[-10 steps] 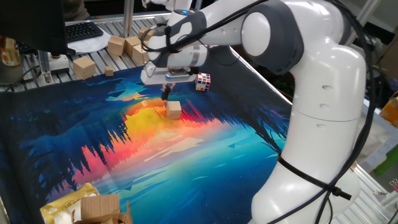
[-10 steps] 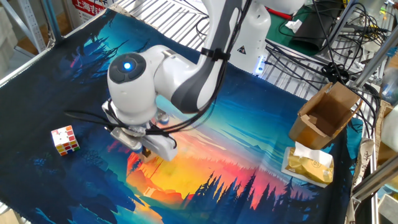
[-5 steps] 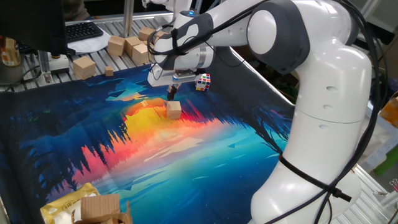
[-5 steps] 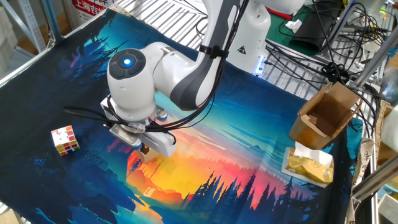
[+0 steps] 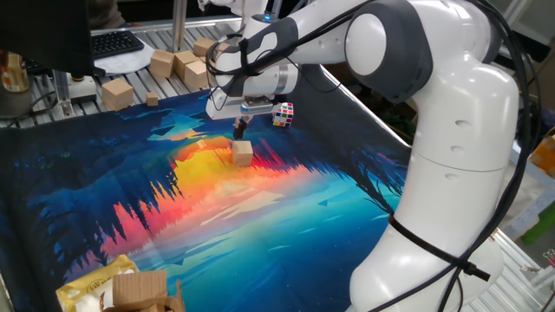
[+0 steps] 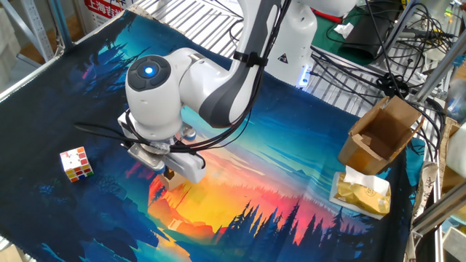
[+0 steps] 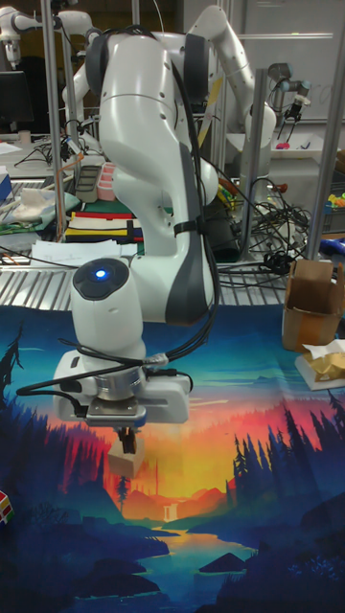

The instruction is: Pick up one small block

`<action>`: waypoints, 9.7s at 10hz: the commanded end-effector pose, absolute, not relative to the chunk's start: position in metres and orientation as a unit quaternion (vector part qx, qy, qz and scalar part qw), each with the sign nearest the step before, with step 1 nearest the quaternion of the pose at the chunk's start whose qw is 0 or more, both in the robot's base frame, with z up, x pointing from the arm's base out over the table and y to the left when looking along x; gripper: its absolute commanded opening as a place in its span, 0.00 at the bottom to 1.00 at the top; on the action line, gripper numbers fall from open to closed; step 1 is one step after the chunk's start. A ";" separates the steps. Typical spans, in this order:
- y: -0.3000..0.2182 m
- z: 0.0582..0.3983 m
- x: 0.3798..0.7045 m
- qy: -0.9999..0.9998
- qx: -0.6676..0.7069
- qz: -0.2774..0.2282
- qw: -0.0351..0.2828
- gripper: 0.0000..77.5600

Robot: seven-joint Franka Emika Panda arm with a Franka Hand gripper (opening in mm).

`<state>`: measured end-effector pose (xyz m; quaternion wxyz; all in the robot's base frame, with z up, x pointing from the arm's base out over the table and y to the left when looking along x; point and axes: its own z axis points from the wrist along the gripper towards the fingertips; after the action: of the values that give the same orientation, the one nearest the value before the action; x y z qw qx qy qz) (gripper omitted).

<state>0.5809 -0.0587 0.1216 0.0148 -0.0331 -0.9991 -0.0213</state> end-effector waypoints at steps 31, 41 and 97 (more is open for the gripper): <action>-0.059 0.109 0.581 -0.999 -0.034 -0.001 0.015 1.00; -0.059 0.104 0.580 -0.999 -0.031 0.002 0.018 1.00; -0.039 0.163 0.552 -0.994 -0.104 -0.041 0.009 0.01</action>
<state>0.5520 -0.0470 0.1479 0.0091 -0.0956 -0.9947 -0.0361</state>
